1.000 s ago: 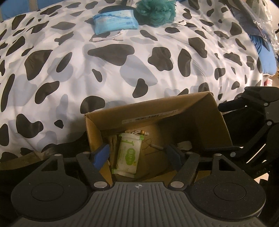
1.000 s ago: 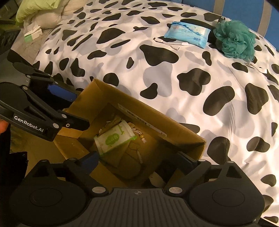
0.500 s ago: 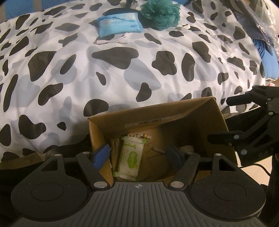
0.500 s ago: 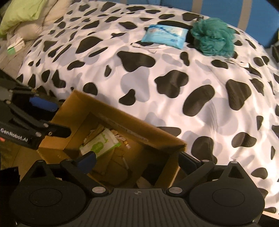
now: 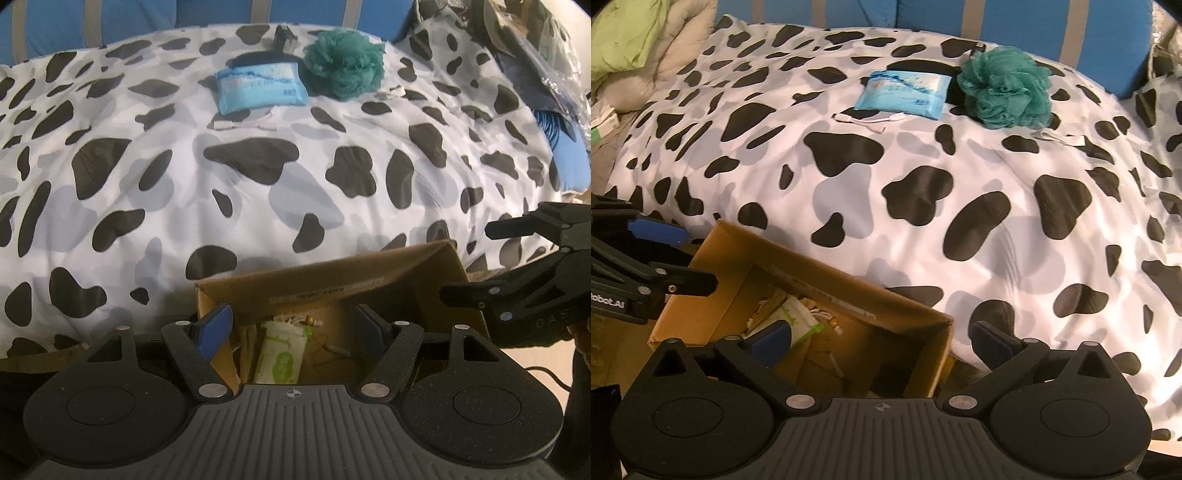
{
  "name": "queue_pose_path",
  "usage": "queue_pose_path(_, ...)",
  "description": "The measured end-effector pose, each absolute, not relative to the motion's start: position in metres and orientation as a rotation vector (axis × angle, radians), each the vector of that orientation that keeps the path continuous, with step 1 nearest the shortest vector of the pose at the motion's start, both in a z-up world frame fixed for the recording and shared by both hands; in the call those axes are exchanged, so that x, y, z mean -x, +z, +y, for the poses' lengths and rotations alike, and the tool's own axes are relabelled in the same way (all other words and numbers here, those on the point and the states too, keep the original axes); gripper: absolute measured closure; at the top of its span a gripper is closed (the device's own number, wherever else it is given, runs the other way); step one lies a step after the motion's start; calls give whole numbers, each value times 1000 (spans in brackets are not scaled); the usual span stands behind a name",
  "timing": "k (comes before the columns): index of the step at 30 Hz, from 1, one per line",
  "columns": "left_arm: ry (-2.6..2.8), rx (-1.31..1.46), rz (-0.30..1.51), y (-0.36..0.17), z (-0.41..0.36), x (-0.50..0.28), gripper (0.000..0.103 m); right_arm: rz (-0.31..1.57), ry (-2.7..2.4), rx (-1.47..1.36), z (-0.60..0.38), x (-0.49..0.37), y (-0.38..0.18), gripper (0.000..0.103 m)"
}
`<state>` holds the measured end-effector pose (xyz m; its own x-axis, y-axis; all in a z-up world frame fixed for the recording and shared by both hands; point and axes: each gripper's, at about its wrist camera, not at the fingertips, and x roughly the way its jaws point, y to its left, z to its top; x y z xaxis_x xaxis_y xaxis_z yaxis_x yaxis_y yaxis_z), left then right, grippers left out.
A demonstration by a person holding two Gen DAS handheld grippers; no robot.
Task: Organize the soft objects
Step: 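Move both tools from the box back toward the items on the bed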
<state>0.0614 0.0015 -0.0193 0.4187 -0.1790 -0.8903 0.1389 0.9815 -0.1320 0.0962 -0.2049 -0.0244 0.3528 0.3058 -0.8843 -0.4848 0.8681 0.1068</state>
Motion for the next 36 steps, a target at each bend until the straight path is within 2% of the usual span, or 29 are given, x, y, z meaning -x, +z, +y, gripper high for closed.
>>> queue_pose_path(15,-183,39,1004,-6,3,-68,31,999,427,130,-220,-106,-10,0)
queue_pose_path(36,-247,-113,884,-2,0,-98,32,884,352,96,-237,-128,4,0)
